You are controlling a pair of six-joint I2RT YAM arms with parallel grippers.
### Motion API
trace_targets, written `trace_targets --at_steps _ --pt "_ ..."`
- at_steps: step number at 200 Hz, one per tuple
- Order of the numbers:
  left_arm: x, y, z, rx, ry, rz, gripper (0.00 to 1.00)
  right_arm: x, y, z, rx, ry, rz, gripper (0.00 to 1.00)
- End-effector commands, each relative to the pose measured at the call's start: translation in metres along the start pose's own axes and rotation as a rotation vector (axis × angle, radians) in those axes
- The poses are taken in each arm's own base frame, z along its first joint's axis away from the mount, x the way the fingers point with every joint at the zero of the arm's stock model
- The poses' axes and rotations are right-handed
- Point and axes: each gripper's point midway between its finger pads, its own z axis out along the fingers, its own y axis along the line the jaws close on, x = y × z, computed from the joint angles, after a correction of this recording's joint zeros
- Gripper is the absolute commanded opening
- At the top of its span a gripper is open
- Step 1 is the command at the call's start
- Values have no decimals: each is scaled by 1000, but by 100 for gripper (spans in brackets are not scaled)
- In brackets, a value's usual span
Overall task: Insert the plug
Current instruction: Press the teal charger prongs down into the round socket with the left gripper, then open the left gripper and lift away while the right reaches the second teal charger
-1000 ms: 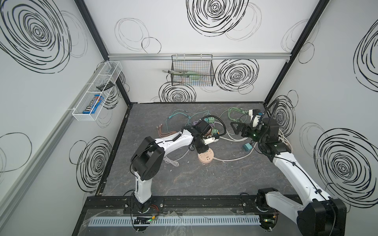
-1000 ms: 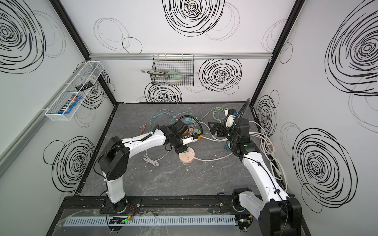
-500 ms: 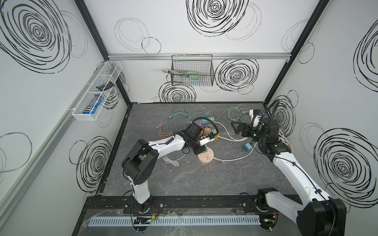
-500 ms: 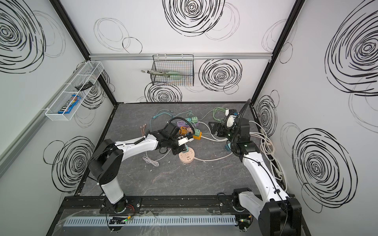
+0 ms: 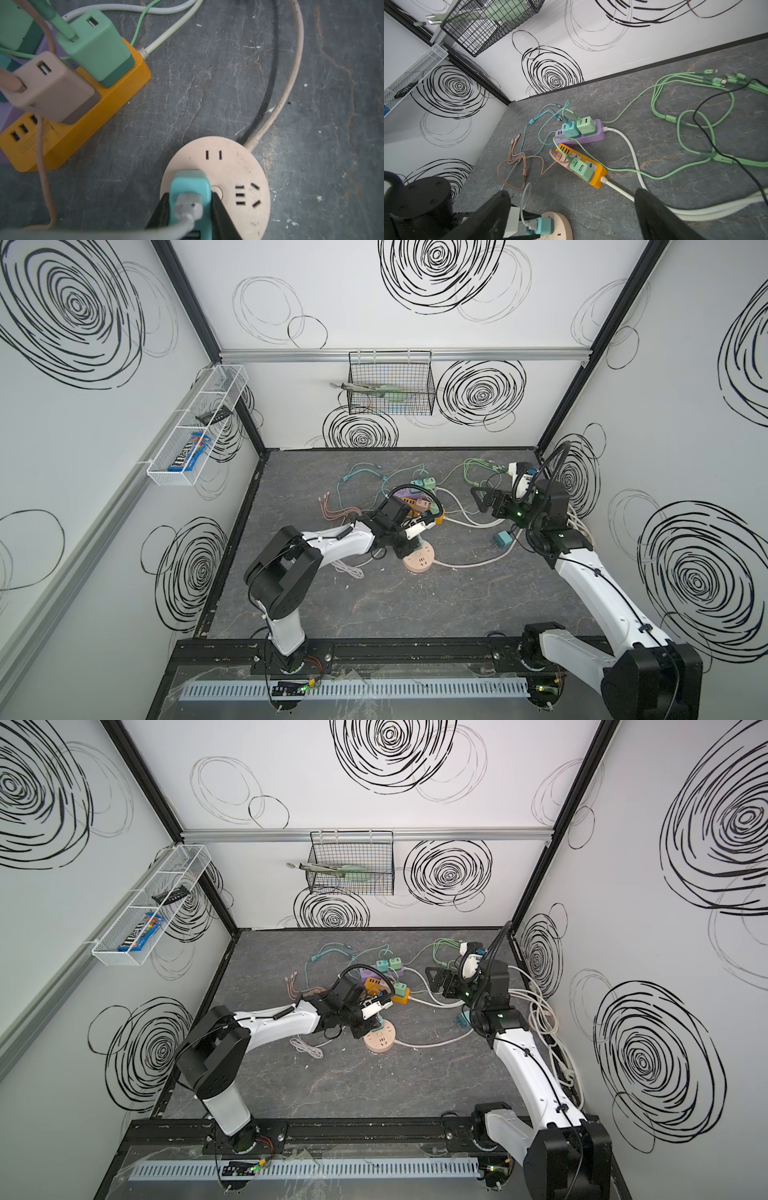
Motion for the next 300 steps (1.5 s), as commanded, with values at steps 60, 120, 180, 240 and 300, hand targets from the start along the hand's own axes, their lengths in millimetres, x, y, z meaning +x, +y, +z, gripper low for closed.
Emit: trace_targets --at_steps 60,120,180,240,300 --pt "104 21 -13 32 459 36 0 9 -45 -7 187 -32 84 97" --pt "70 32 -34 -6 391 107 51 76 -124 -9 480 132 150 97" --pt "2 14 -61 42 114 97 91 111 -162 -3 629 258 341 97" --pt "-53 32 -126 -89 -256 -45 96 131 -192 4 818 296 506 91" --pt "-62 83 -182 -358 -461 -134 96 126 -188 10 864 270 461 73"
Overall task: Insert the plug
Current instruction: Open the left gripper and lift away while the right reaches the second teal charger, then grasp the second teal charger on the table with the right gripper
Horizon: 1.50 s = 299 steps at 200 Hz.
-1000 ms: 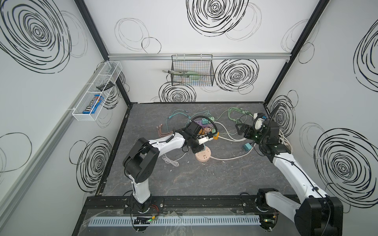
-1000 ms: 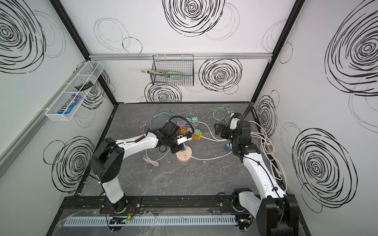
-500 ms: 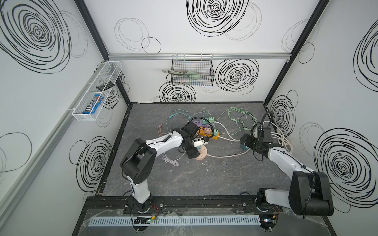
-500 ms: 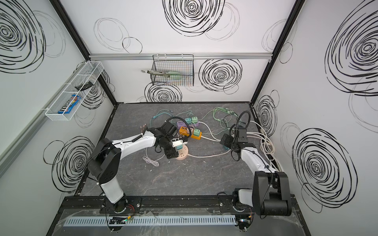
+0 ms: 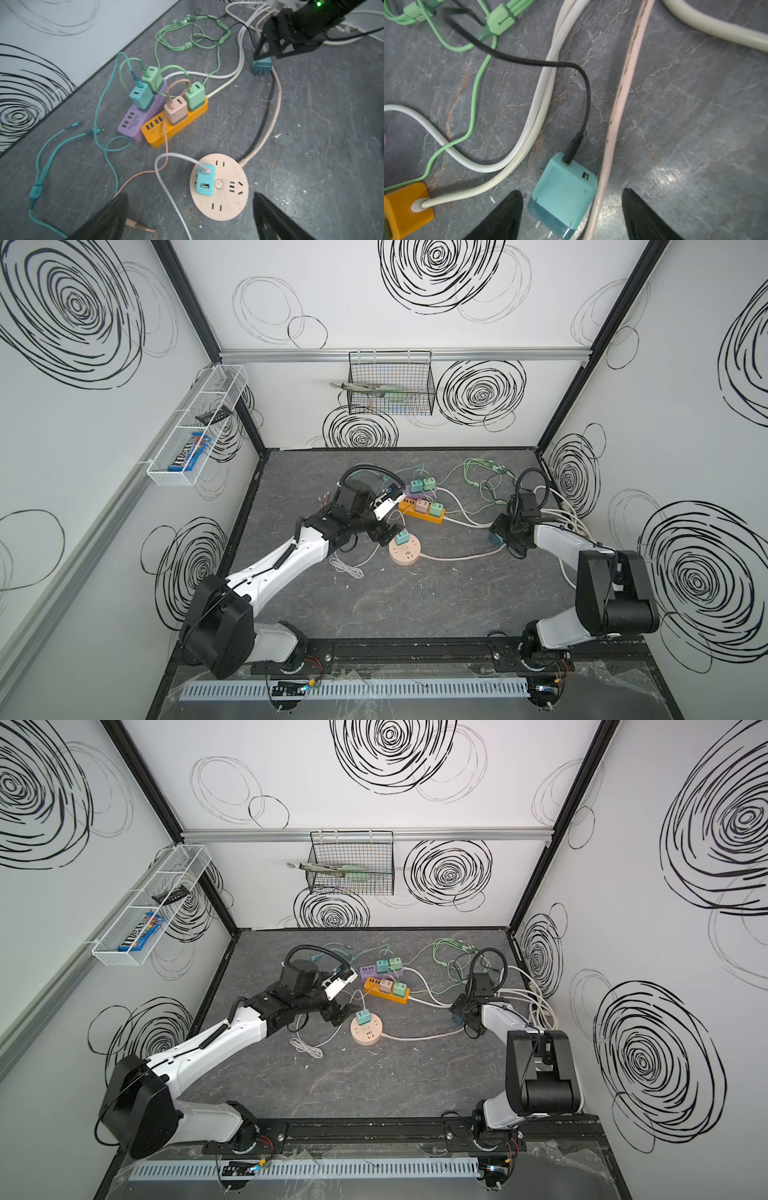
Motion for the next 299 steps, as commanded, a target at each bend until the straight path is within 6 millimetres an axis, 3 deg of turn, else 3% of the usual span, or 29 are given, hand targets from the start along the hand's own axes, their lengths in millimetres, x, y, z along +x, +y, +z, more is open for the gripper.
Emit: trace_targets --at_steps 1,76,155,184,264,282,299 --pt "-31 26 -14 -110 -138 -33 96 -9 4 -5 29 -41 10 72" --pt "-33 43 -18 -214 -147 -96 96 8 4 9 121 -15 -13 67" --pt "-42 66 -43 -388 -231 -128 96 21 -3 22 161 15 -26 62" --pt "-38 74 -43 -414 -187 -144 96 20 -1 18 150 -4 -26 57" --pt "-40 69 -36 -345 -168 -165 96 7 2 1 103 -86 -39 39" --pt "-42 60 -35 -288 -177 -145 96 0 9 -9 63 -115 -55 34" --pt "-48 49 -35 -225 -195 -139 96 -4 29 -23 -50 -136 -141 34"
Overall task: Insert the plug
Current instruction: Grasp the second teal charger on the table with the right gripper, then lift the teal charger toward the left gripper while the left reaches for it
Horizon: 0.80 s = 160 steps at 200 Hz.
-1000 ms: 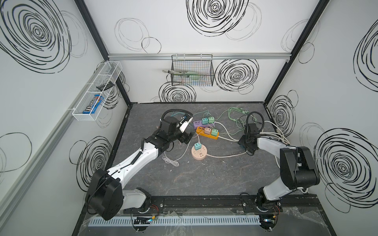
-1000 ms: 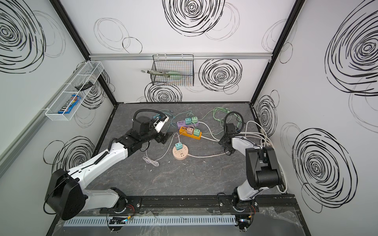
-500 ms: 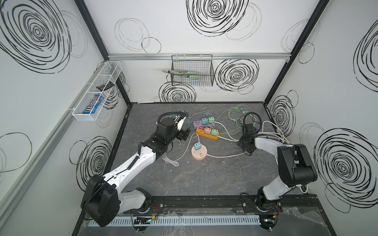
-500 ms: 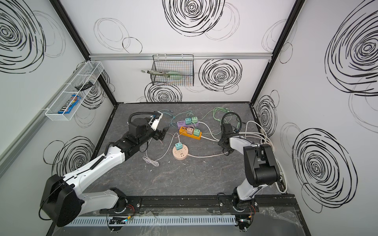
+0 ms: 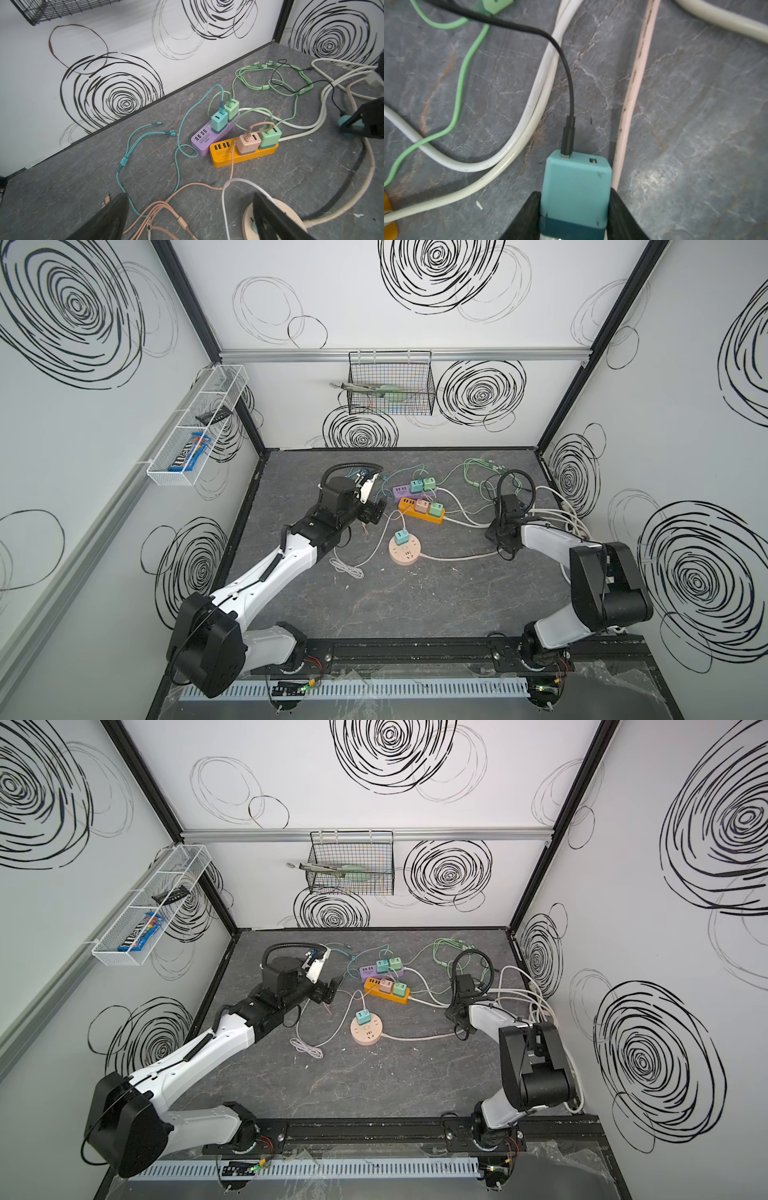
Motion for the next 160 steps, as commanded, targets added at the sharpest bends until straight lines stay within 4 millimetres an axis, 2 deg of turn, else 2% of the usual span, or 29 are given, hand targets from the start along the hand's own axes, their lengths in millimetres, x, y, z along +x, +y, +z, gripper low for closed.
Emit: trace_targets --at_steps 1,20,44,68,114,136,160 --pt "-20 -14 -6 98 -56 -6 96 -16 21 -22 -129 -76 -83 34" --pt "-22 -28 -6 173 -53 -7 96 -18 51 -51 -337 -124 -202 35" --pt "-26 -53 -8 272 -44 1 96 -24 77 -94 -551 -254 -318 36" --pt "-34 -81 -7 348 -18 4 96 -28 90 -127 -654 -379 -404 35" --pt "-52 -144 -8 577 7 -35 100 -25 107 -172 -778 -555 -556 35" --pt "-63 -156 -3 599 39 -63 94 -20 113 -192 -833 -651 -624 34" --pt "-80 -147 -2 558 34 -98 93 -17 117 -212 -875 -747 -685 34"
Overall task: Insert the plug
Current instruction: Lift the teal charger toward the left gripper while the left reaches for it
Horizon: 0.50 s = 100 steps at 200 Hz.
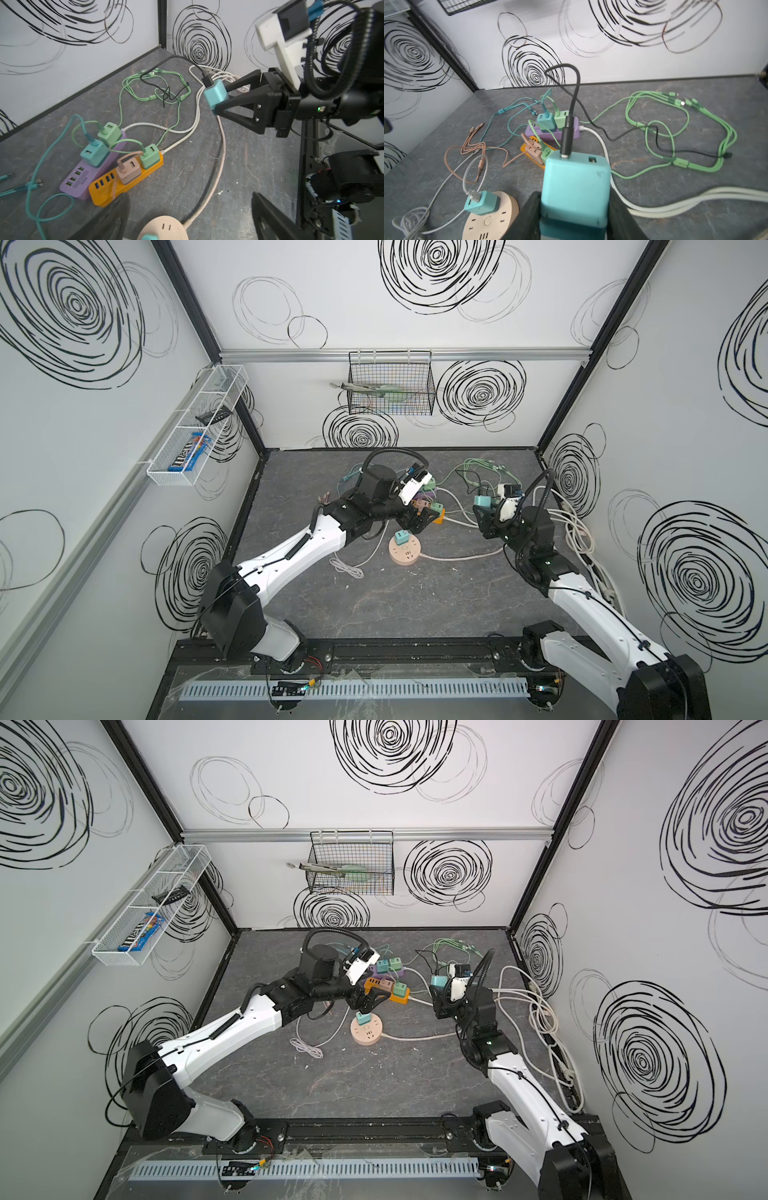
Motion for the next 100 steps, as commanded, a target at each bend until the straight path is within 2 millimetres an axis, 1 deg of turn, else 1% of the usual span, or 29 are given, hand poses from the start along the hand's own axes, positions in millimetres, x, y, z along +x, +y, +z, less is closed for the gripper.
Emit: trace_targets --at_steps 1,14,26,45,58,82,100 --pt "-27 -1 -11 4 -40 -51 93 -31 20 -10 -65 -153 -141 34" --pt "-38 -3 -18 25 -54 -48 94 -36 25 -14 -80 -186 -180 33" --pt "-42 -5 -20 31 -37 -30 96 -39 29 -16 -88 -203 -203 33" --pt "-44 5 -20 -36 23 -17 96 -48 42 -20 -132 -225 -257 33" --pt "-48 8 -21 -49 42 -6 96 -57 51 -24 -143 -251 -310 32" --pt "-58 3 -21 -29 39 37 100 -67 72 -33 -179 -310 -457 32" --pt "-62 -6 -17 11 53 57 99 -72 87 -40 -203 -350 -563 31"
